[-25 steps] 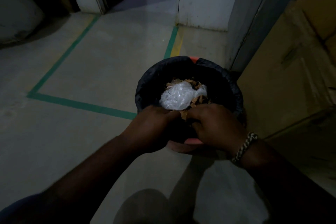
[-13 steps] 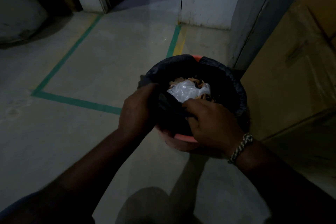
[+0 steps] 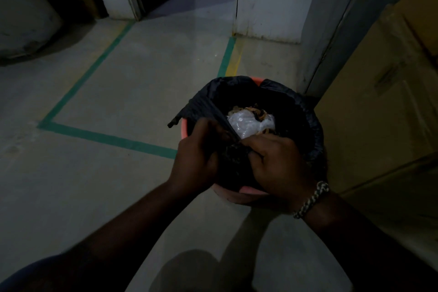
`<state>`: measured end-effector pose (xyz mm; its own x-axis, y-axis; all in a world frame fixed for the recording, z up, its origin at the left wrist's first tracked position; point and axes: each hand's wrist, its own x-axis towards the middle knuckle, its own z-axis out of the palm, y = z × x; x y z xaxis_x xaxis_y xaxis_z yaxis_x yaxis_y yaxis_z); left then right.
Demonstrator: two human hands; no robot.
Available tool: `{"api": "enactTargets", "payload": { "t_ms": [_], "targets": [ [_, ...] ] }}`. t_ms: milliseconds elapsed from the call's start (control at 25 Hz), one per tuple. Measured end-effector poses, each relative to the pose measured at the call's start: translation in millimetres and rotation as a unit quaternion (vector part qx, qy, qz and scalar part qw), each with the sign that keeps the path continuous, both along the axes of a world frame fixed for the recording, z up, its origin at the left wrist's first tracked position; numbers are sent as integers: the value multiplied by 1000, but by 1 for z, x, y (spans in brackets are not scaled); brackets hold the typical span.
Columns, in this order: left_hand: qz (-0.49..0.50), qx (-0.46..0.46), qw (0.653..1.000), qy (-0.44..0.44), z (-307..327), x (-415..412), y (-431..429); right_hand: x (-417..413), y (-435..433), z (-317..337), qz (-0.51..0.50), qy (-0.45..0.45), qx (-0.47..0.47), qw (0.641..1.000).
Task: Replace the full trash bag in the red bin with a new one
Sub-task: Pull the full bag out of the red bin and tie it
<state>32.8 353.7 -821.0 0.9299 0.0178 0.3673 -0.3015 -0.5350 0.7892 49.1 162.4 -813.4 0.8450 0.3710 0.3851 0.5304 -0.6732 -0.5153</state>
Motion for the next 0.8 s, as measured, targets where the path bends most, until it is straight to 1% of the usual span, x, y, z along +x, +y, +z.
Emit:
{"api": "enactTargets", "payload": {
  "t_ms": [80,120,200,240,280,320,440,480,600,680,760,800],
  "targets": [
    [21,8,999,23,-4,6,3,-1,-2,1,6,3,-8,1000],
    [9,34,999,30,-7,8,5,-2,-2,2,11,5,-13,1000],
    [-44,125,990,44,-14,8,8,-4,0,3,19,10,-16,1000],
    [-61,167,983,46,-16,8,8,-5,1,3,18,11,-9,1000],
    [-62,189,979,41,-18,8,7,-6,2,4,9,10,1,1000],
    [-45,193,980,30,-17,9,7,-6,1,5,-4,7,12,1000],
    [41,159,986,1,-13,13,9,-1,-5,8,-55,-24,42,997],
    [53,151,987,-3,-12,13,10,1,-6,9,-68,-34,47,996],
    [21,134,991,3,-12,8,12,5,-7,11,-79,-38,57,994],
    [5,142,990,-10,-12,5,10,6,-5,12,-105,-22,91,990],
    [24,153,987,-30,-10,7,8,8,-9,16,-138,-1,137,981],
    [41,151,987,-33,-10,9,8,8,-11,19,-144,8,144,979]
  ]
}}
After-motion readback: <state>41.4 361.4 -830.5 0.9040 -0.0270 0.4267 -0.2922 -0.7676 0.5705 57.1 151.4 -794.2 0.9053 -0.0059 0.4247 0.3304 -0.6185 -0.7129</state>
